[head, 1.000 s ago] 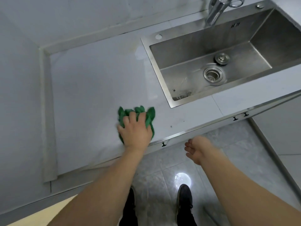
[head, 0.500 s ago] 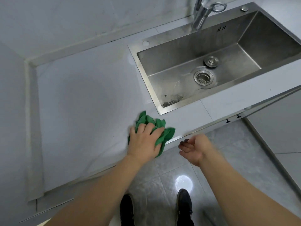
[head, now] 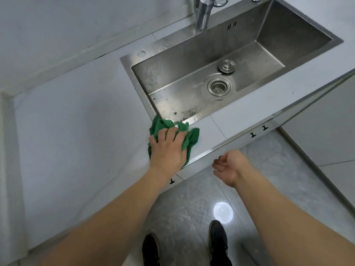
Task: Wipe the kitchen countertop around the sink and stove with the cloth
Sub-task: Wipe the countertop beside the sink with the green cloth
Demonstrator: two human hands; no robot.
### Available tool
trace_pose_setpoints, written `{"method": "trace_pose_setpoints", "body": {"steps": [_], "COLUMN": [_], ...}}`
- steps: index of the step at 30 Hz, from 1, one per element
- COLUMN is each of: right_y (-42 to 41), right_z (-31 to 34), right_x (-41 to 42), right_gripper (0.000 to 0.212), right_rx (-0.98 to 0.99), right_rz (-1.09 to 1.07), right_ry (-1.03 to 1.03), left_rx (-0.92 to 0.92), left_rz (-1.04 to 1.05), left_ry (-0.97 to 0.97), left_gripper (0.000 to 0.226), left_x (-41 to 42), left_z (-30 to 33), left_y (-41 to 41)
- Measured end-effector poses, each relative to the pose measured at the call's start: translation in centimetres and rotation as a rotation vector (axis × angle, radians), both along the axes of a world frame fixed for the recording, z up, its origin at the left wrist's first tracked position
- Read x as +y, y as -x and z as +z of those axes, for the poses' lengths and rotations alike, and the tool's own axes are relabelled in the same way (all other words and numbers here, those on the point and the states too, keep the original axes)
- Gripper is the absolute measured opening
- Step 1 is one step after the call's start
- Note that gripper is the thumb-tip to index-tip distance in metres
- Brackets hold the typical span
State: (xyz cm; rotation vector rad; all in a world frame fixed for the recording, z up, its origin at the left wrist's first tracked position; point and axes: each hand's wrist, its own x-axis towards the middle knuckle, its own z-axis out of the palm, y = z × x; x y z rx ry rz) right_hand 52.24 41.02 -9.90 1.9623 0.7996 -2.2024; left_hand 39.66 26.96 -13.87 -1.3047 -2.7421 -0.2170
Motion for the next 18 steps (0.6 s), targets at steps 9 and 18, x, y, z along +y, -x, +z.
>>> {"method": "trace_pose_setpoints", "body": {"steps": [9,18], "right_y": [1.7,7.3], "right_z": [3.2,5.2], "right_x": [-1.6,-8.8], "right_gripper": [0.002,0.06], "right_rx": [-0.211,0.202], "right_rz": [0.267,0.702], "right_ry": [-0.284,-0.875], "left_rx": [0.045,-0.342], "left_rz": [-0.458,0.742], "left_ry": [0.099,-0.655], "left_gripper": [0.049,0.02], "left_x": [-5.4,-18.3], "left_z": [-0.1,4.2], "left_y": [-0.9,1.1]}}
